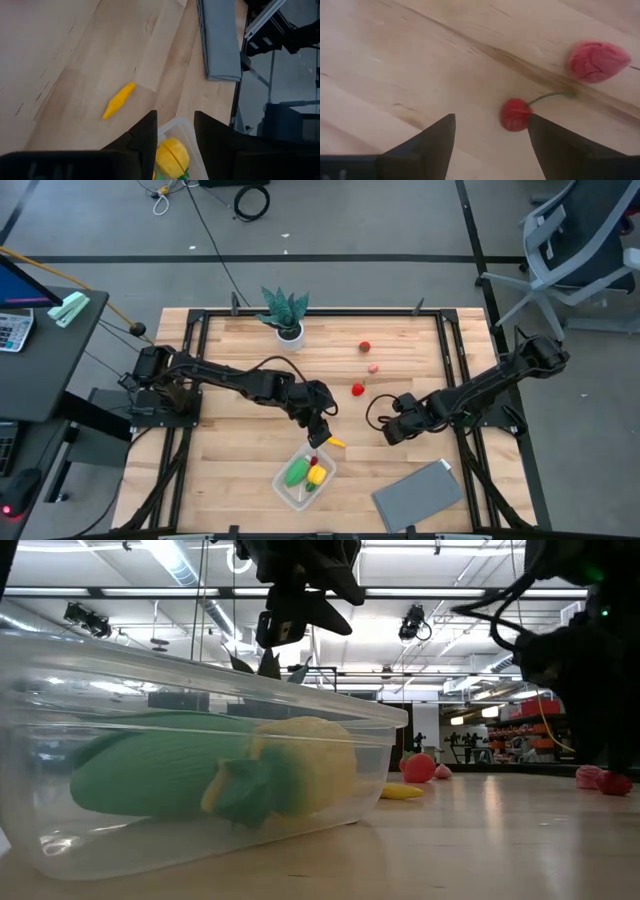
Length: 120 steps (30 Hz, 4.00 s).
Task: Pick and placing Produce into tupperware
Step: Put the red cherry into the transparent bin
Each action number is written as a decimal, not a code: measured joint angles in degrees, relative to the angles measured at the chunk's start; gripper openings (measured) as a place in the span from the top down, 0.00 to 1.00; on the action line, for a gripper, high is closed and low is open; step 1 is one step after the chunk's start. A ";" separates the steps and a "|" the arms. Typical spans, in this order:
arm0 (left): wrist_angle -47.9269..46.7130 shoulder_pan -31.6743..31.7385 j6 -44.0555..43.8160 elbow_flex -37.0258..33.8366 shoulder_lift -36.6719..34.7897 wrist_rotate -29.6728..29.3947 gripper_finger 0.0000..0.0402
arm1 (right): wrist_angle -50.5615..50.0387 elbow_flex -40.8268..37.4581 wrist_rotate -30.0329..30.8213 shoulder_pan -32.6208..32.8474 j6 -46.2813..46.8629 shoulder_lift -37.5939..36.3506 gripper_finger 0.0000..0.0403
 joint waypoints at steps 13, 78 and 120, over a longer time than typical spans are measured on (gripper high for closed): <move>0.02 0.57 0.04 0.00 0.02 0.00 0.65 | -0.35 -1.42 1.00 0.00 0.05 0.00 0.39; 0.09 0.46 -0.02 0.00 0.04 -0.06 0.68 | 16.30 4.29 3.47 0.00 -7.62 5.09 0.65; 0.42 0.52 0.04 0.00 0.06 -0.07 0.70 | 19.74 4.18 4.68 -0.09 -13.70 13.81 0.61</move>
